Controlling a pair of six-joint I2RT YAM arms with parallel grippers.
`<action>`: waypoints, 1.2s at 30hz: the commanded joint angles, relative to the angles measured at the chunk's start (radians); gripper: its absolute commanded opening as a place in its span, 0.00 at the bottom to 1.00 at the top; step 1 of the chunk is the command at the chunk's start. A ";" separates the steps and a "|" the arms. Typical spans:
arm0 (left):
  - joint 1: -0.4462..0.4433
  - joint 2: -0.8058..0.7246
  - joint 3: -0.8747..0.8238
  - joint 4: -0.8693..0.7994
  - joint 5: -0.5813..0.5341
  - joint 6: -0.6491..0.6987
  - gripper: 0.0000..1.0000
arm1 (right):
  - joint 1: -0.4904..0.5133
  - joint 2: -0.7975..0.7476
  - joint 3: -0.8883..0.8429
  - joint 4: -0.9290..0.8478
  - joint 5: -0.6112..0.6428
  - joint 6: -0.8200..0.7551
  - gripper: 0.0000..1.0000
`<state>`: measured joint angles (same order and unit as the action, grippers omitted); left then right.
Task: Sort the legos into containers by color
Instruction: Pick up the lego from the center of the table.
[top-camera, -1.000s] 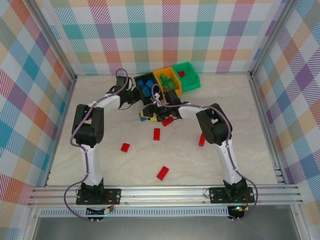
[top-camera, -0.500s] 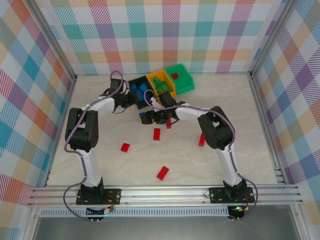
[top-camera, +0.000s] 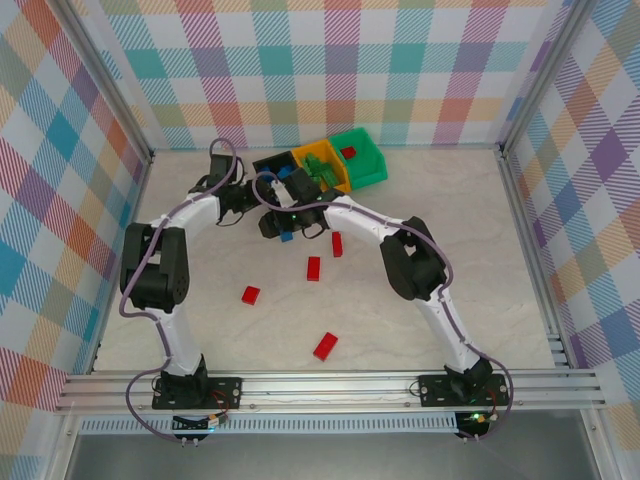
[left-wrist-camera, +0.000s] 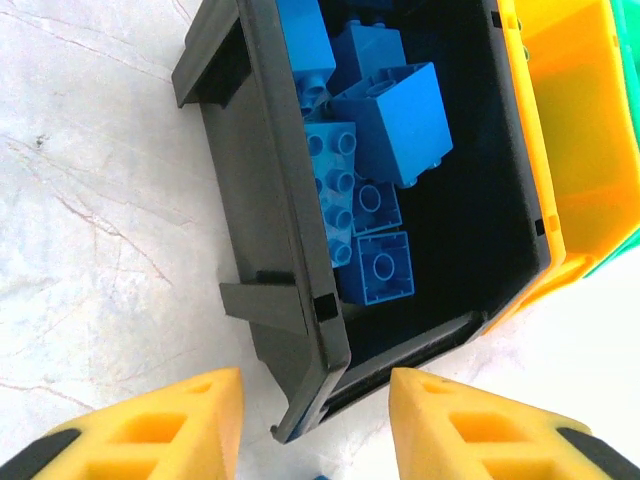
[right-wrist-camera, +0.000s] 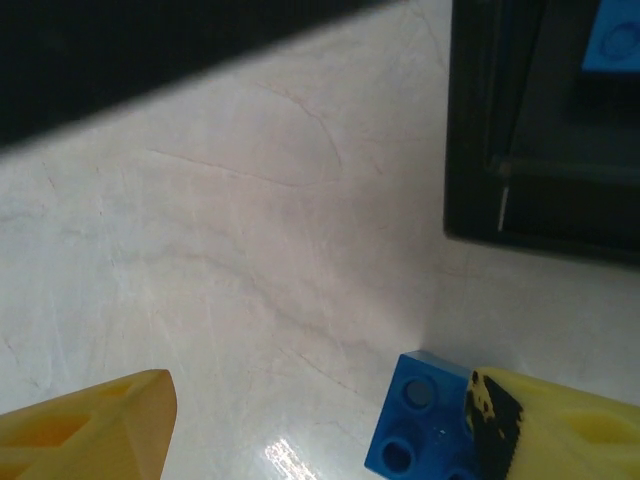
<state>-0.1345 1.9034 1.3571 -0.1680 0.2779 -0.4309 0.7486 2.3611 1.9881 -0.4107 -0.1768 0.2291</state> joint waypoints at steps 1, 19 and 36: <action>0.013 -0.080 -0.022 -0.028 -0.024 0.016 0.44 | 0.008 0.019 -0.006 -0.112 0.092 -0.039 0.78; 0.015 -0.372 -0.306 0.026 -0.033 -0.078 0.47 | 0.012 -0.106 -0.047 -0.140 0.142 -0.079 0.78; 0.015 -0.523 -0.544 0.074 -0.049 -0.127 0.47 | 0.035 0.100 0.171 -0.245 0.056 -0.040 0.77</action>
<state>-0.1284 1.4158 0.8356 -0.1207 0.2409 -0.5396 0.7746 2.4187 2.1033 -0.5938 -0.1093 0.1791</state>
